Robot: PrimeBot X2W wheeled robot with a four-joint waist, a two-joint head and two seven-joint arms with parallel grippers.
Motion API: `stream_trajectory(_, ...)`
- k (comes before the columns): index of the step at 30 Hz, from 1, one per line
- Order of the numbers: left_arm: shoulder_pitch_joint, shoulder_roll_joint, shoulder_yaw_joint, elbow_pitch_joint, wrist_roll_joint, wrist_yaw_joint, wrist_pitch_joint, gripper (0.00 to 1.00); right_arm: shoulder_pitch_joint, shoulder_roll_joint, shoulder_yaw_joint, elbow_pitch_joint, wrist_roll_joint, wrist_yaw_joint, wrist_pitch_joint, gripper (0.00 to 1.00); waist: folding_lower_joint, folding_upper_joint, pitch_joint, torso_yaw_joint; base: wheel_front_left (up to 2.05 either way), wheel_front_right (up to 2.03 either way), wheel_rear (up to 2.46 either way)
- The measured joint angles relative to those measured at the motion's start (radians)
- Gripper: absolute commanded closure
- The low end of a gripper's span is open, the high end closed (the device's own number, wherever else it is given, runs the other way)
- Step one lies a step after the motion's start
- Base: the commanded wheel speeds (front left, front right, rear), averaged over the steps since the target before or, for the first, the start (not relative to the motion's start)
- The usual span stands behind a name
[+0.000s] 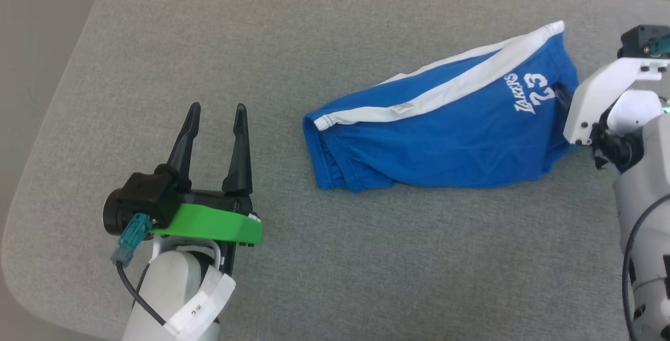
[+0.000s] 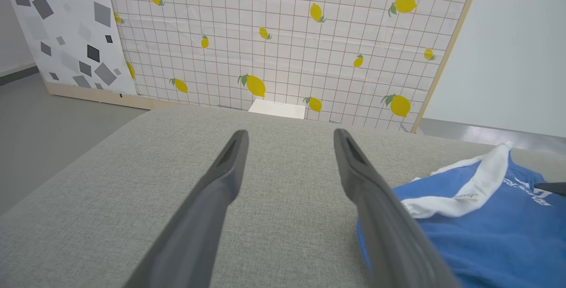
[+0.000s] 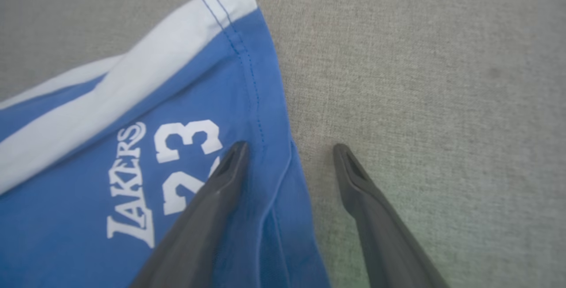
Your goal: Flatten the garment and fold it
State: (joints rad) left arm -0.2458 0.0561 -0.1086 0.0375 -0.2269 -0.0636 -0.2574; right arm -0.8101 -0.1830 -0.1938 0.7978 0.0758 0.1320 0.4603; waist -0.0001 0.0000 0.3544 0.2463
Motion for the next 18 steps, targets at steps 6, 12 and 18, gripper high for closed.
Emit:
stream_trajectory(6, -0.001, -0.001, -0.012, -0.006, -0.012, 0.003, 0.0, 0.0, -0.058, 0.015, -0.007, 0.024, 0.004, -0.001, 0.126, 0.0, 0.0, 0.0, 0.019, 0.024, 0.0, 0.0, 0.0)
stream_trajectory(12, 0.0, -0.001, -0.019, -0.005, -0.017, 0.004, 0.0, 0.0, -0.055, 0.026, 0.055, 0.001, 0.081, -0.008, 0.186, 1.0, 0.0001, 0.0, 0.012, 0.023, 0.0, 0.0, 0.0)
stream_trajectory(18, 0.0, -0.001, -0.024, 0.0, -0.018, 0.006, 0.0, 0.0, 0.003, 0.024, 0.094, -0.054, 0.148, -0.007, 0.163, 1.0, 0.0001, 0.0, -0.002, 0.015, 0.0, 0.0, 0.0)
